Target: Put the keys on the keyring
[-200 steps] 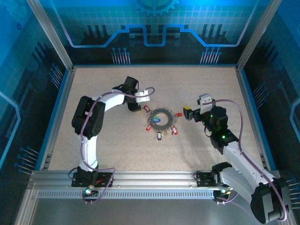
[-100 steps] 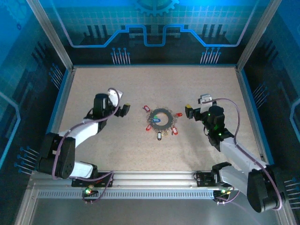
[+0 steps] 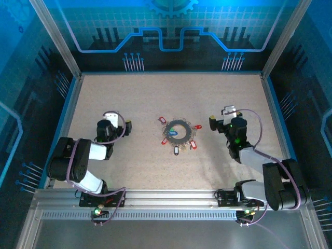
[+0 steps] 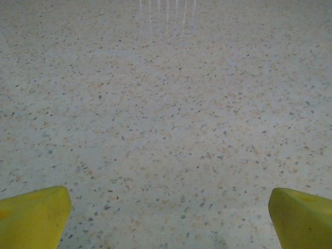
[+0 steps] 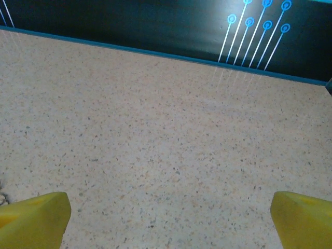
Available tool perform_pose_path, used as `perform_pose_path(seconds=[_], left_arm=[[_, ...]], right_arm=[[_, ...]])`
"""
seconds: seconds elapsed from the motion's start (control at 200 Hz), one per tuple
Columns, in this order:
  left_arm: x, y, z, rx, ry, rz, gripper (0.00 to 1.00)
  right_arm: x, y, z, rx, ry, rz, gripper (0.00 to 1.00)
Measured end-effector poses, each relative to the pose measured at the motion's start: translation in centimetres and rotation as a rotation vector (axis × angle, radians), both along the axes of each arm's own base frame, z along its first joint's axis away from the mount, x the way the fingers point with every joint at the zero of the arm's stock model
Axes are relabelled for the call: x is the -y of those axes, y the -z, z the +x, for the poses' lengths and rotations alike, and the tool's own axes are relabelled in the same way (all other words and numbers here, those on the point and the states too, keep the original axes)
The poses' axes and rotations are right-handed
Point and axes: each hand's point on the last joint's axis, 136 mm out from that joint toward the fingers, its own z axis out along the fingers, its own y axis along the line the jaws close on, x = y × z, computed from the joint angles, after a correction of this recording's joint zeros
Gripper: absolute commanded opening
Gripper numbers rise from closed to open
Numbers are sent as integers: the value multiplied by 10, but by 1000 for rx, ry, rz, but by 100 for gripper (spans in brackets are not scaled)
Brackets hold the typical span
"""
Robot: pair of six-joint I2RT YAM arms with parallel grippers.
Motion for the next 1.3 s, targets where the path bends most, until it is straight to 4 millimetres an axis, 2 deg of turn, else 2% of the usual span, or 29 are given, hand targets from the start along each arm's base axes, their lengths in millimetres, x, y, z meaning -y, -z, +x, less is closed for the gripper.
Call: perform_pose_path(seconds=[0.115, 0.28, 0.325, 0.41, 0.52, 1.301], left_arm=[[0, -10, 5, 40, -5, -8, 99], [-2, -12, 6, 47, -20, -16, 99], [-4, -12, 6, 47, -31, -19, 99], [-7, -16, 10, 56, -49, -15, 99], [-8, -21, 14, 69, -59, -13, 99], [-7, -21, 14, 69, -58, -10, 99]], right_arm=[[2, 21, 2, -37, 2, -11, 100], [3, 55, 10, -106, -4, -17, 100], [7, 55, 13, -118, 1, -5, 100], [17, 43, 23, -91, 20, 20, 100], [15, 36, 29, -74, 8, 37, 100], [8, 41, 26, -98, -31, 52, 100]])
